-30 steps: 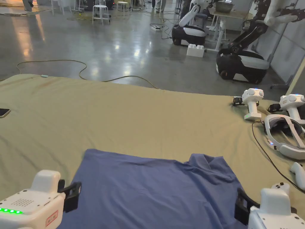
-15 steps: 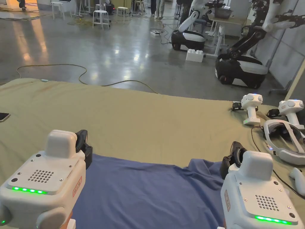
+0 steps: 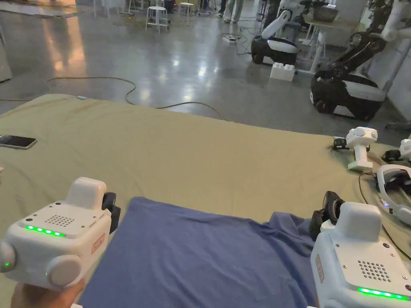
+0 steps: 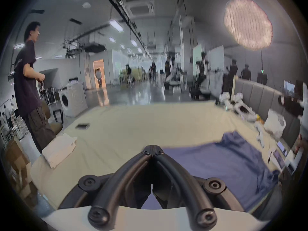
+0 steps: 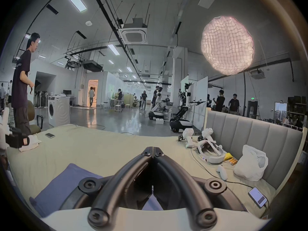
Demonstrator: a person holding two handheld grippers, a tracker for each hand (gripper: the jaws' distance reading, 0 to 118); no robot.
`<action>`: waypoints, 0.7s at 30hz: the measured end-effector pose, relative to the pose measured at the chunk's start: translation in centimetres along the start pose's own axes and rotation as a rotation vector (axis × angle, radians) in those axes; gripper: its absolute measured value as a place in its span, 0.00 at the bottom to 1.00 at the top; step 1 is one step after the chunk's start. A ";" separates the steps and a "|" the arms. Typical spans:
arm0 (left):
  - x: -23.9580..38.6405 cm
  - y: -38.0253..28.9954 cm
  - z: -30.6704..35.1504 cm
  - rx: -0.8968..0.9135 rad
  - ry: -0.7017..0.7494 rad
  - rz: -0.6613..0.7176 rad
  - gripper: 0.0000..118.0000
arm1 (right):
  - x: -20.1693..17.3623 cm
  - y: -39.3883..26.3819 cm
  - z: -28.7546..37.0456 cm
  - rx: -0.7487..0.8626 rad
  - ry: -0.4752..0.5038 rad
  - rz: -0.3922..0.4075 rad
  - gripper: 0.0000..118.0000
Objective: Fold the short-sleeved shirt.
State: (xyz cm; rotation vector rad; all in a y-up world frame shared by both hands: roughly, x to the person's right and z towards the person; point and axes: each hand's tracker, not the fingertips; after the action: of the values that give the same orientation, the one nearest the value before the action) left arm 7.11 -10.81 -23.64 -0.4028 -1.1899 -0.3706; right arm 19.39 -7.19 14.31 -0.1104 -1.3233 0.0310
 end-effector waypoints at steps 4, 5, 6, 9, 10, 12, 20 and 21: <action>-2.9 -4.7 0.4 -0.239 -0.022 0.045 0.00 | -0.2 -1.6 -0.4 -0.057 0.017 0.006 0.00; -3.8 -5.8 0.5 -0.298 -0.050 0.068 0.00 | -0.3 -2.0 -0.5 -0.071 0.025 0.005 0.00; -4.4 -6.8 0.6 -0.344 -0.060 0.088 0.00 | -0.4 -2.3 -0.5 -0.085 0.030 0.006 0.00; -5.9 -9.8 0.8 -0.458 -0.086 0.153 0.03 | -1.1 -3.4 -0.7 -0.120 0.049 0.018 0.00; -6.2 -10.7 0.7 -0.494 -0.084 0.169 0.11 | -1.3 -3.7 -0.7 -0.135 0.056 0.023 0.00; -6.7 -11.9 0.3 -0.557 -0.106 0.217 0.16 | -1.6 -4.4 -0.7 -0.154 0.068 0.028 0.00; -5.9 -14.8 -2.1 -0.727 -0.060 0.263 0.54 | -1.7 -6.2 -0.3 -0.218 0.081 0.041 0.00; -6.2 -15.7 -2.9 -0.762 -0.047 0.239 0.54 | -1.6 -6.3 -0.2 -0.224 0.081 0.044 0.00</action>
State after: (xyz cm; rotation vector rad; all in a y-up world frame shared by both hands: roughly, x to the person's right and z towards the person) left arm -0.14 -25.44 -28.77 -1.2067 -0.9970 -0.6032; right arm 18.98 -13.65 13.37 -0.3275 -1.2406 -0.0836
